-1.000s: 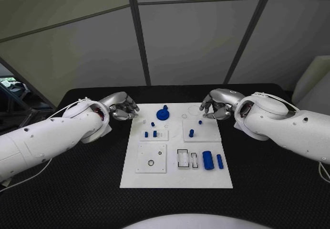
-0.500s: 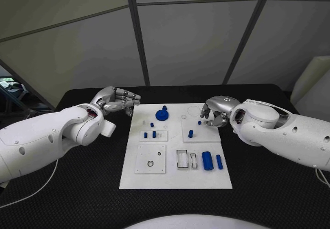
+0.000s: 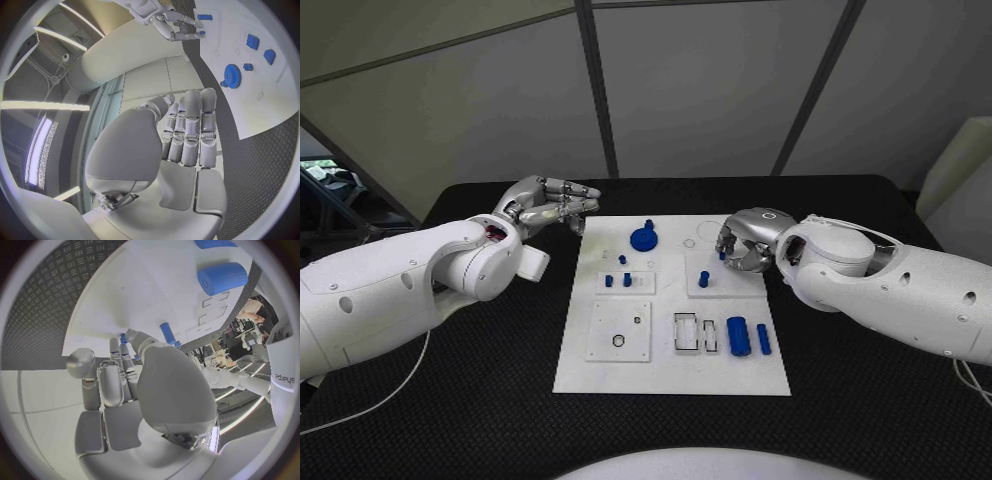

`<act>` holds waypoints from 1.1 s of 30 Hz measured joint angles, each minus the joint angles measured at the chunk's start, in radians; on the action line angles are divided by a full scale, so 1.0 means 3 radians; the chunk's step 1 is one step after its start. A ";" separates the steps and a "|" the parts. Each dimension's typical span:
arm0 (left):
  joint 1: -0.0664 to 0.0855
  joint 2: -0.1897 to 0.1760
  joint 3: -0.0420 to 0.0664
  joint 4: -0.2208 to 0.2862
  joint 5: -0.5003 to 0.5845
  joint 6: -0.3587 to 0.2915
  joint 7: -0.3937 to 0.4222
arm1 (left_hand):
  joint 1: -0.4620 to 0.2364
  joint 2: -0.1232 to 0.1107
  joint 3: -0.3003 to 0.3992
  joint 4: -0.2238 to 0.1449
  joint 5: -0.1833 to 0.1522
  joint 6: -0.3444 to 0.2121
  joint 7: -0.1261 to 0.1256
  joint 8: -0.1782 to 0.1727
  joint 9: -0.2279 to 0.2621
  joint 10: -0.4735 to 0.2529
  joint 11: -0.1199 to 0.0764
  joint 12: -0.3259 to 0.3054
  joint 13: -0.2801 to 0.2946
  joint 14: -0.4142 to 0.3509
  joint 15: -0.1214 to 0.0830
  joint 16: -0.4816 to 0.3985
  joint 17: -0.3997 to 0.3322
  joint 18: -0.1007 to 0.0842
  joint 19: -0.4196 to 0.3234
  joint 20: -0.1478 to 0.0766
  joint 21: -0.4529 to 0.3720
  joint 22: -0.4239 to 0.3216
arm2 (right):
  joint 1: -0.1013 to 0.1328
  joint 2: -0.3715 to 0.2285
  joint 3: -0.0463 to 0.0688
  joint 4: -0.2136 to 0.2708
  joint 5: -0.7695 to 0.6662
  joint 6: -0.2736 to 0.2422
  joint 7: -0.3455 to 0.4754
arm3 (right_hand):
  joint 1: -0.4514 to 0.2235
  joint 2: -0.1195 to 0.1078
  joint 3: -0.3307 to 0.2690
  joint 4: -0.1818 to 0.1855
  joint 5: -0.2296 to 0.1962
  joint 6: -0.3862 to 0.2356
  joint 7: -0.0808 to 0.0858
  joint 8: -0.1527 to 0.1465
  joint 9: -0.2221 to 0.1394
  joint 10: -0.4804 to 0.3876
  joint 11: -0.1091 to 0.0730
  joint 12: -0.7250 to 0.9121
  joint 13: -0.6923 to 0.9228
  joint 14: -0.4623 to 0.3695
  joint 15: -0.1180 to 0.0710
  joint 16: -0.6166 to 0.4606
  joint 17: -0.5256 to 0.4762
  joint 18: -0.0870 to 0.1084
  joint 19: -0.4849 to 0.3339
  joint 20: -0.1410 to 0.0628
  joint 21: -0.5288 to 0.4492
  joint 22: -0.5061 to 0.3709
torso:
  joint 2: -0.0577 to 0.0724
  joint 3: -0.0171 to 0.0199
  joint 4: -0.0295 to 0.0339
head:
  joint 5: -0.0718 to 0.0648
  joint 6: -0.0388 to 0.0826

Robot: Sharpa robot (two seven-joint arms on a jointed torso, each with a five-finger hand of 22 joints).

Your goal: Assemble the parts on the task board

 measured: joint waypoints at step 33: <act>0.0000 0.0023 0.0000 -0.0013 0.0065 0.0029 0.0015 | -0.0044 0.0044 -0.0028 -0.0010 0.0000 -0.0036 0.0035 0.0000 -0.0019 -0.0071 0.0024 0.0028 0.0010 -0.0001 0.0001 -0.0019 -0.0052 0.0000 0.0001 0.0025 -0.0018 -0.0011 | -0.0028 0.0067 -0.0007 -0.0026 -0.0077 -0.0124 -0.0024 | 0.0047 0.0189 0.0470 -0.0369 -0.0046 0.0385 -0.0091 0.0093 0.0071 0.0365 -0.0043 0.0014 -0.0119 -0.0005 -0.0056 0.0090 0.0071 0.0000 0.0060 -0.0061 0.0155 0.0204 | -0.0004 0.0005 -0.0004 | 0.0006 0.0000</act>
